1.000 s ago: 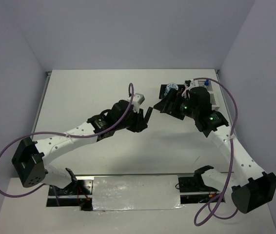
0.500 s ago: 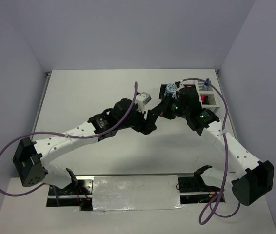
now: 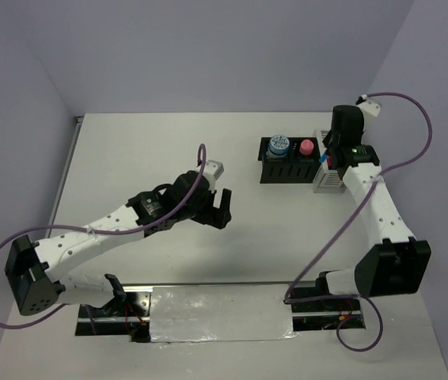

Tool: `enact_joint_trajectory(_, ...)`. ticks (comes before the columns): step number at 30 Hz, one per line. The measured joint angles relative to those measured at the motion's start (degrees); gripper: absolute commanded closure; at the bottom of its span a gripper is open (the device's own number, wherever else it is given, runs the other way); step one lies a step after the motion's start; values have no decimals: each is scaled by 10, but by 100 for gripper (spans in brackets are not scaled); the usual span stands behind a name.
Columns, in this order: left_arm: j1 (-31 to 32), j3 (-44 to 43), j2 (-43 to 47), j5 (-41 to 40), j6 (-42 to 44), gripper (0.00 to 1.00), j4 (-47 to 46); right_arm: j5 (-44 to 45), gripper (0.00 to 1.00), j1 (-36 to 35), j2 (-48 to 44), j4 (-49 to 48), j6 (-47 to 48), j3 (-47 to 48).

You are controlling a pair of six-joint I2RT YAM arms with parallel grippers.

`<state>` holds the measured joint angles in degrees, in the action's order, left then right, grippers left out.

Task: Sort the stationery into containers
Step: Place the pen in the storage box.

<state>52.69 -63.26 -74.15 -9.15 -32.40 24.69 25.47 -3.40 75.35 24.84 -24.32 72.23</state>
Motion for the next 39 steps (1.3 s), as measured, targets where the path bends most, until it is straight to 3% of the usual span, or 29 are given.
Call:
enact_joint_trajectory(4,0,39,60,0,-10,1,33,69,100,48,73,-4,25,9)
enact_joint_trajectory(9,0,55,110,-1,-15,1,61,94,100,85,131,-18,42,12)
enact_joint_trajectory(32,0,127,224,-7,-56,1,106,17,98,103,170,-61,18,51)
enact_joint_trajectory(35,0,141,228,-7,-57,1,105,17,94,103,170,-67,18,47)
enact_joint_trajectory(39,0,145,228,-7,-56,1,104,17,77,103,169,-75,18,23)
